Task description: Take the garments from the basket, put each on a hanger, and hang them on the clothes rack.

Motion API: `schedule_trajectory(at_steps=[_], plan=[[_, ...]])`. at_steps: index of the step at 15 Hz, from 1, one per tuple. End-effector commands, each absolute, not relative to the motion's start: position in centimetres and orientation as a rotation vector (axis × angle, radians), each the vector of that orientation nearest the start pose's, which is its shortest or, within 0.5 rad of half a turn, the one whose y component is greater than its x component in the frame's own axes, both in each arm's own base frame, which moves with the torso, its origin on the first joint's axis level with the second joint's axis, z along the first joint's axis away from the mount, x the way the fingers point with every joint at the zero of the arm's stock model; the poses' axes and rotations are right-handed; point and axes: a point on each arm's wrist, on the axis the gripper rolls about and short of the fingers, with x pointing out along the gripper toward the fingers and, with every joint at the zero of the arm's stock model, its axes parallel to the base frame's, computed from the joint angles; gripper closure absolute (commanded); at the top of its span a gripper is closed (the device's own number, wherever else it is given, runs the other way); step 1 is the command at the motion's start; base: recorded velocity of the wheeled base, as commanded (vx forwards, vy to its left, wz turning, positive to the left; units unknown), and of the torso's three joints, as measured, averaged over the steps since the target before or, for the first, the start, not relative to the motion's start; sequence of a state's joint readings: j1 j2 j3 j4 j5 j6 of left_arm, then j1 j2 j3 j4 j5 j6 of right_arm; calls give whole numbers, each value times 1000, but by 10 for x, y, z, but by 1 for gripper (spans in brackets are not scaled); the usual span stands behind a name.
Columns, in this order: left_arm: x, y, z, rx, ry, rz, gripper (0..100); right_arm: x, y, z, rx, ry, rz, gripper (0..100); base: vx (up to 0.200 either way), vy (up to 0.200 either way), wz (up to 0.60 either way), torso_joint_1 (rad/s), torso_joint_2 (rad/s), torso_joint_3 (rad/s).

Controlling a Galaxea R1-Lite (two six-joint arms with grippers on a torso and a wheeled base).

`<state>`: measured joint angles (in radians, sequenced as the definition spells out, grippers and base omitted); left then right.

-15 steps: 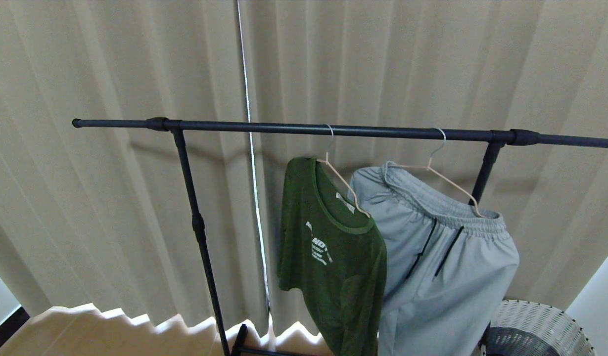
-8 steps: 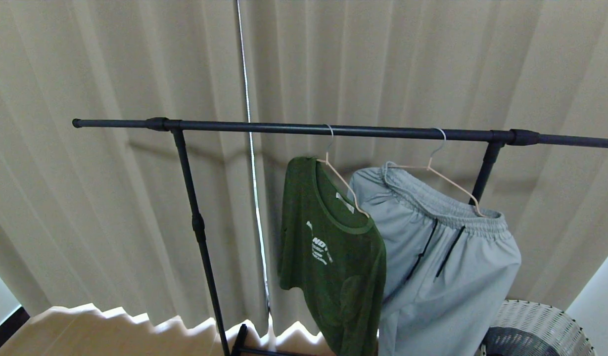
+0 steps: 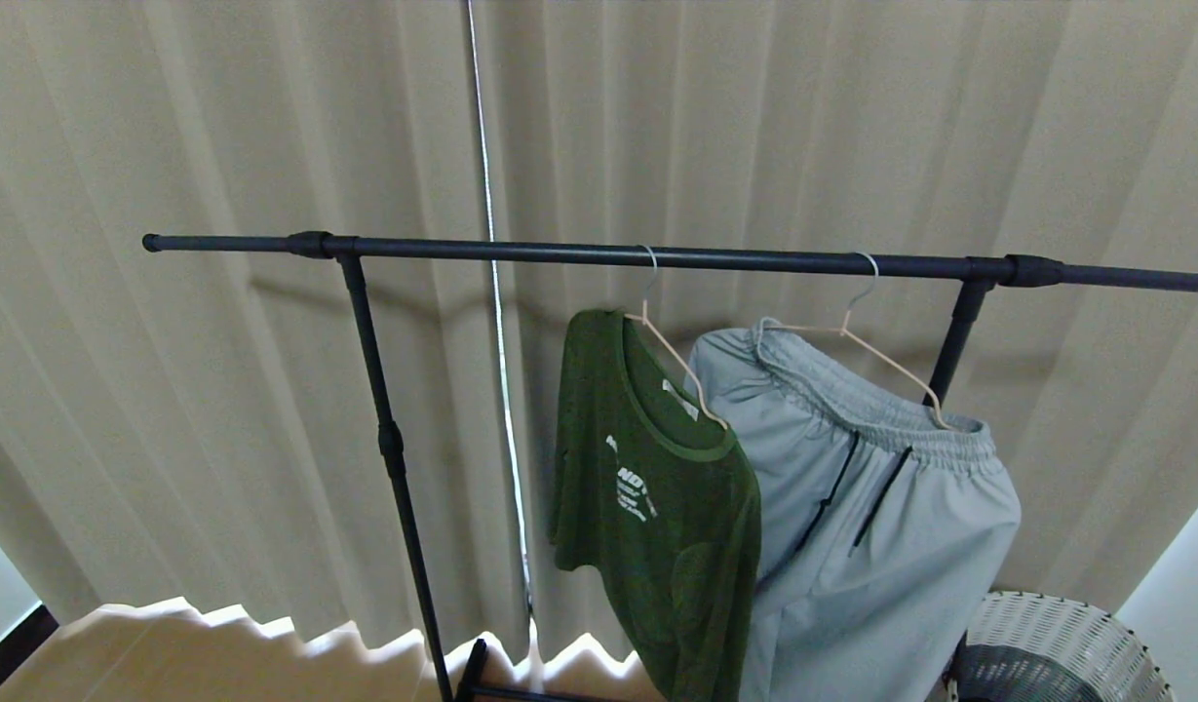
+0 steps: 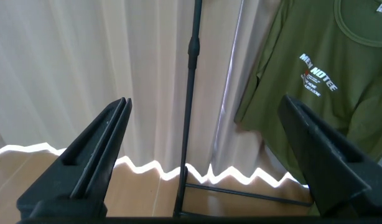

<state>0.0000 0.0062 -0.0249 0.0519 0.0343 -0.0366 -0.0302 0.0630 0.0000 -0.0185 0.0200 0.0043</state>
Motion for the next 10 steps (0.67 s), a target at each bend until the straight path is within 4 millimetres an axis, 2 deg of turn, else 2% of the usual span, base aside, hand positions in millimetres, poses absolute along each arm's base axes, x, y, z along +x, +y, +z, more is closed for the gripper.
schedule_trajectory(at_steps=[1,10], plan=[[-24,1,77,-36,33,36,0,-23,1,77,-2,-15,67,0,0,0,0,0,0,0],[-24,1,77,-36,33,37,0,-23,1,77,4,-15,57,0,0,0,0,0,0,0]])
